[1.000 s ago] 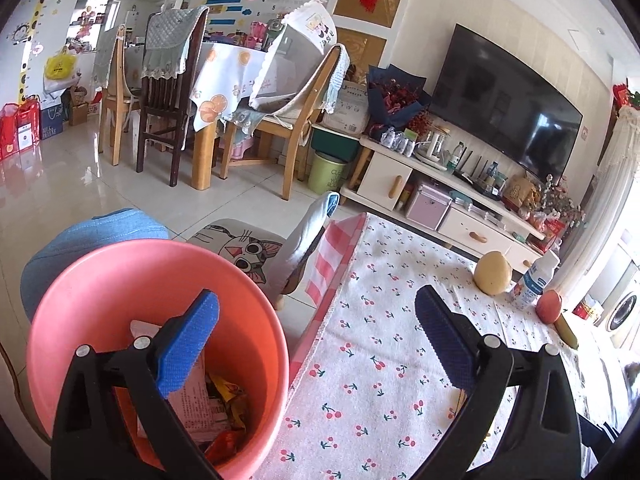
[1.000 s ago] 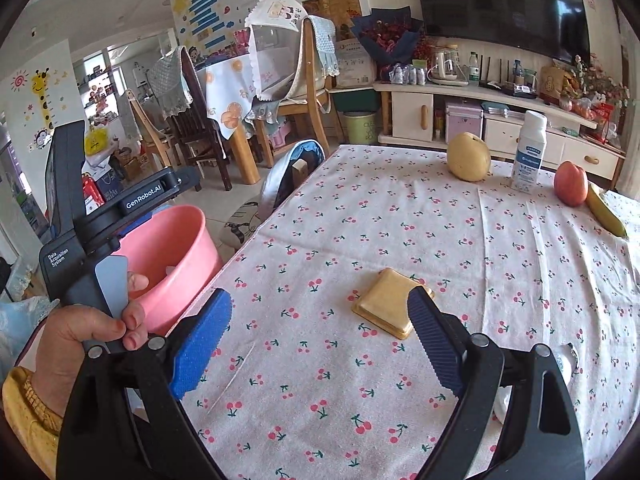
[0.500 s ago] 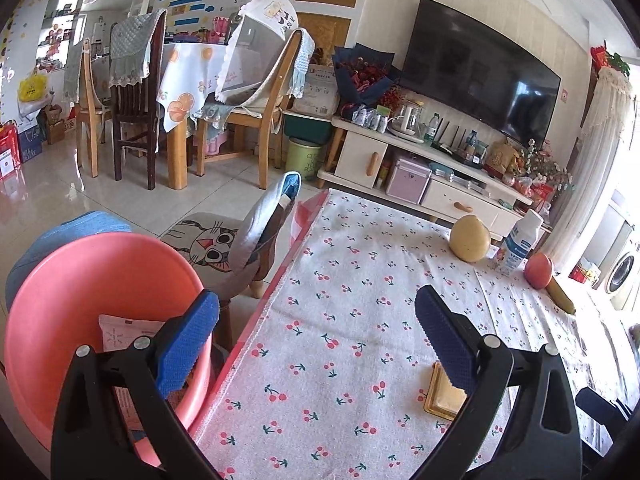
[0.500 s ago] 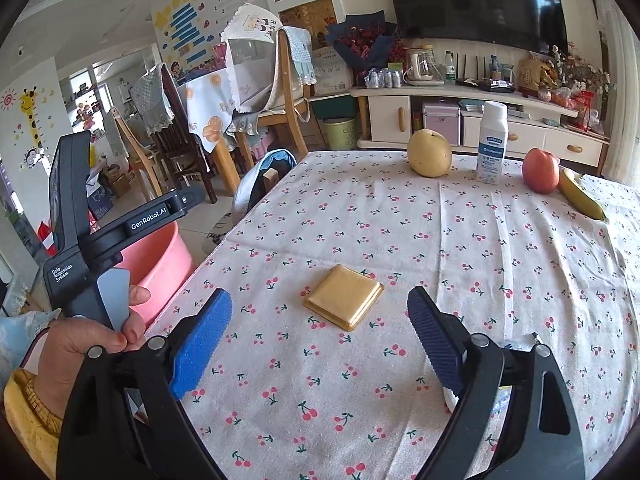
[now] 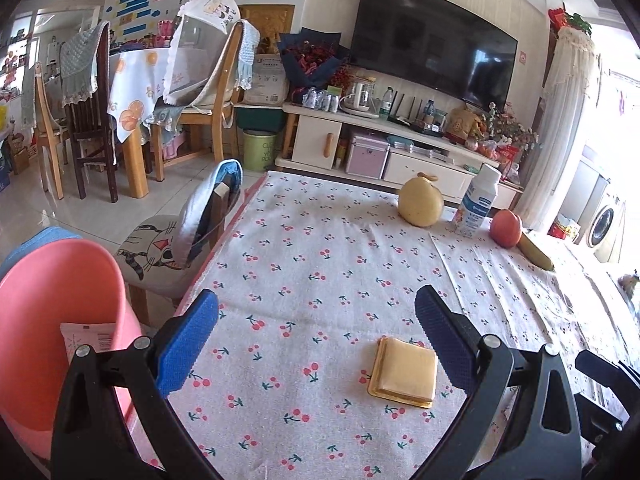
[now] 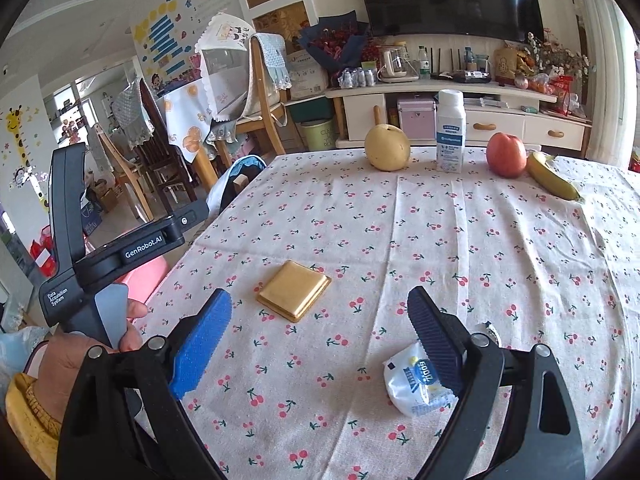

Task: Collect trash
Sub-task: 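Move both tools back over the table toward the gold wrapper and Magicday bag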

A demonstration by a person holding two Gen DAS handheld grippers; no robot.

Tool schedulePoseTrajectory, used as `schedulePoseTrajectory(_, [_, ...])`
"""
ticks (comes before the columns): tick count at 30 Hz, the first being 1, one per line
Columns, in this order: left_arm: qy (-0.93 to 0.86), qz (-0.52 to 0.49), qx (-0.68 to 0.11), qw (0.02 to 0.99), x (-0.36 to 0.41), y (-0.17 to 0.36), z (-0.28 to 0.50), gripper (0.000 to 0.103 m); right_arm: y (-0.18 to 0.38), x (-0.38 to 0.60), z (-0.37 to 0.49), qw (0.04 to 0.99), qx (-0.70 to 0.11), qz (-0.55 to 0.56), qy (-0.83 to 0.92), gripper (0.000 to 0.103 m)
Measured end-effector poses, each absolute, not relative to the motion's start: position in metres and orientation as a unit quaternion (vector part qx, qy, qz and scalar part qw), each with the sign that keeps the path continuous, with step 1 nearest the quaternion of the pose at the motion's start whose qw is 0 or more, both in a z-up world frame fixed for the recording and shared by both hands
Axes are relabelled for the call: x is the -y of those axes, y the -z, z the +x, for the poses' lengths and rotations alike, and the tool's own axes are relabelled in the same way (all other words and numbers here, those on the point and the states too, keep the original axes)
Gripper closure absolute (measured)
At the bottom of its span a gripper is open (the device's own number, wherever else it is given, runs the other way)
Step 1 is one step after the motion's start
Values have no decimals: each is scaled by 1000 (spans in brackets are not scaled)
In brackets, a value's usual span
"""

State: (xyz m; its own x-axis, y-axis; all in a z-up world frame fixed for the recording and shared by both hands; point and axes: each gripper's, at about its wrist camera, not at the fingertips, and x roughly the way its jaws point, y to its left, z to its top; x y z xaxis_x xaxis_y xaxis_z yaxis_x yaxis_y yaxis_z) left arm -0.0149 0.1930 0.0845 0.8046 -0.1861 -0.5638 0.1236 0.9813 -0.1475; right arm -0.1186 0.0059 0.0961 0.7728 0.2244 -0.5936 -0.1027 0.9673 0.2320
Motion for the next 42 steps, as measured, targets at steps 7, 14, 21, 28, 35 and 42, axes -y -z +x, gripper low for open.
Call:
schedulePoseTrajectory(7, [128,-29,-321,938,-165,-77,-17,4,-93,19,-123,934,-334,104,-69,14])
schedulePoseTrajectory(14, [180,11,-366,913,-134,-55,-20,4,-82,33,-126,924,-363,111,-52,14])
schedulePoseTrajectory(21, [196,30,-391,899,-123,-41,-21,4,-69,49,-130,914,-384,129,-30,14])
schedulePoseTrajectory(28, [205,52,-405,890,-114,-30,-23,4,-55,59,-133,906,-399,141,-12,14])
schedulePoseTrajectory(35, [208,52,-414,884,-111,-25,-21,4,-39,49,-126,902,-414,119,-17,14])
schedulePoseTrajectory(42, [219,62,-421,878,-106,-22,-20,4,-26,45,-117,897,-427,112,-20,14])
